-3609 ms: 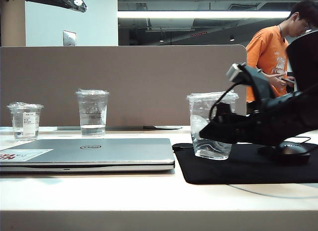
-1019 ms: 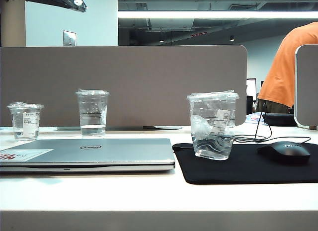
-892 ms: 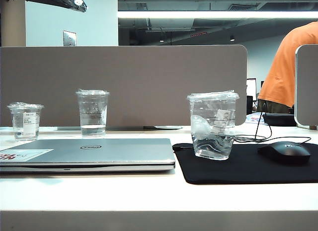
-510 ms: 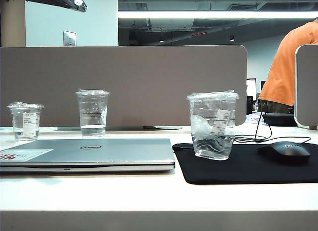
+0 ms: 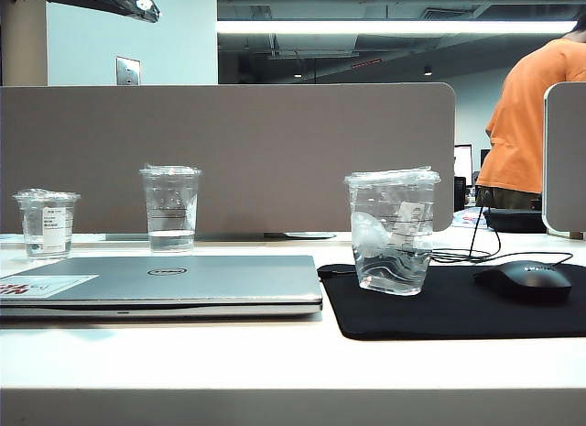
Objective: Pick up the coffee cup on the right and place it on the right side of the laptop.
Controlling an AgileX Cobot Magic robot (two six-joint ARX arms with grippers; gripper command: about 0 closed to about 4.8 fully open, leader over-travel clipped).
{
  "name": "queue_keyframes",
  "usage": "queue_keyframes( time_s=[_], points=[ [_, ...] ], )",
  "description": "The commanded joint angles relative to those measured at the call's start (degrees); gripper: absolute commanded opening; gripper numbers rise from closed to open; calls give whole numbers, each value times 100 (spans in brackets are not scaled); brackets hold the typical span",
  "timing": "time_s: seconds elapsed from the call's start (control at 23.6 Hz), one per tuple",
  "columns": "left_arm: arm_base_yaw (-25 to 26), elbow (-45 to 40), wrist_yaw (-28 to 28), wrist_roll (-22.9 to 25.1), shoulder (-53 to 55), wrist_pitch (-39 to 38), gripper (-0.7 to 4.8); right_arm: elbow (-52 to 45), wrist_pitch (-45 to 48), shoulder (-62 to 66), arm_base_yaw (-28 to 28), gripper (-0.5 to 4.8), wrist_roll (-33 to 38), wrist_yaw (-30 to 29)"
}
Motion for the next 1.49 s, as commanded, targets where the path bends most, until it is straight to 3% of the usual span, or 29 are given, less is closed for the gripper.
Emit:
queue_keyframes(
  time_s=[0.04,0.17,0.3,0.42,0.55,0.68,0.85,1.02,1.49],
  points=[
    [2,28,-264,-2,-28,83,-5,-33,129,-11,-2,-7,-11,4],
    [2,4,-1834,-297,-496,186,-5,-33,125,-9,-4,-7,-11,7],
    [4,-144,-2439,-240,-986,236,-5,-33,127,-9,-4,-7,-9,4],
    [7,-820,-2879,-214,-1650,990,-6,-33,127,-9,-4,-7,-11,4],
    [127,-1777,-2872,-101,-2398,1858,-6,-33,127,-9,-2,-7,-9,4],
    [651,-3014,-2470,-35,-3418,2608,-6,-33,127,-9,-4,-7,-9,4],
    [1095,-3987,-2424,22,-4610,2603,-6,-33,127,-9,-2,-7,-9,4],
    [1167,-4553,-2686,-7,-5405,2474,-6,-33,127,-9,-2,-7,-9,4],
    [1167,-5510,-2835,-138,-6148,2297,-6,-33,127,-9,-2,-7,-9,4]
  ],
)
